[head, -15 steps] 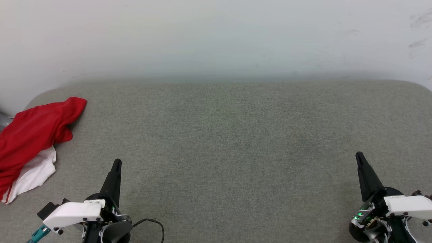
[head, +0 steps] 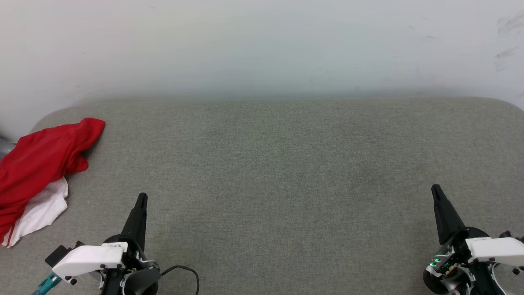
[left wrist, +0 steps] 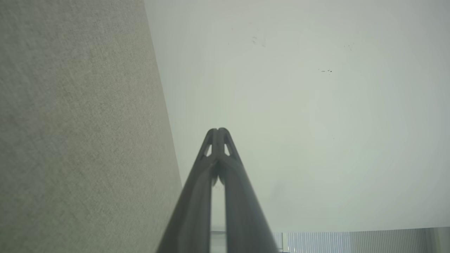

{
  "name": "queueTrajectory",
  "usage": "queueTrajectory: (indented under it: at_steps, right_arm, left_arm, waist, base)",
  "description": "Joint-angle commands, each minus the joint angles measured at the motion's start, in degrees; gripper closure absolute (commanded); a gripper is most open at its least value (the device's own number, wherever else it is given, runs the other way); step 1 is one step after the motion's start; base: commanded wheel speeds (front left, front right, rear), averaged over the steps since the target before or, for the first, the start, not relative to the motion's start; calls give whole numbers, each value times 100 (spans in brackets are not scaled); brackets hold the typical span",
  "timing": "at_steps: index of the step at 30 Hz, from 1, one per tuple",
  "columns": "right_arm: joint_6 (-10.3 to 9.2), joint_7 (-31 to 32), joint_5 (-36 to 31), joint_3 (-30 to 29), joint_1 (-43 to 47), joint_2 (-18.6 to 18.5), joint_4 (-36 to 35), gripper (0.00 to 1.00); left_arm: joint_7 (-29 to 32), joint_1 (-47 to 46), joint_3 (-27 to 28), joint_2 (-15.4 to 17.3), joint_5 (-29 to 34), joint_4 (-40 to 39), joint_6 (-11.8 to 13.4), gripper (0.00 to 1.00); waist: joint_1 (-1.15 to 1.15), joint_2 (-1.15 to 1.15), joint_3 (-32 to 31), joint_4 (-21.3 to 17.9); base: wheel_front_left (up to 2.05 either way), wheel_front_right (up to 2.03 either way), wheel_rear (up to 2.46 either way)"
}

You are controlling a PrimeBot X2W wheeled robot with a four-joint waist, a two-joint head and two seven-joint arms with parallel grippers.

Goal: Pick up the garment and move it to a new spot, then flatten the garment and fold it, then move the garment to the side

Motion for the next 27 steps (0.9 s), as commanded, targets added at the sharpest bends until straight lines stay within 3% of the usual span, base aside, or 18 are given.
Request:
queueTrajectory:
  at_steps: [1, 25, 26, 27]
  right_arm:
    - [-2, 12, 23, 4, -72, -7, 2, 100]
    - [-2, 12, 23, 2, -72, -7, 2, 100]
    - [0, -2, -1, -2, 16, 1, 23, 0]
    - [-1, -3, -1, 2, 59, 4, 75, 0]
  left_arm:
    - [11, -45, 11, -10, 0, -6, -26, 100]
    - [11, -44, 7, -9, 0, -6, -26, 100]
    - [-2, 11, -9, -1, 0, 28, 3, 0]
    - [-2, 49, -18, -5, 0, 78, 8, 0]
  waist:
    - [0, 0, 0, 0]
    - [0, 0, 0, 0]
    - [0, 0, 0, 0]
    - [0, 0, 0, 0]
  base:
    - [0, 0, 0]
    - [0, 0, 0]
    - [0, 0, 0]
    - [0, 0, 0]
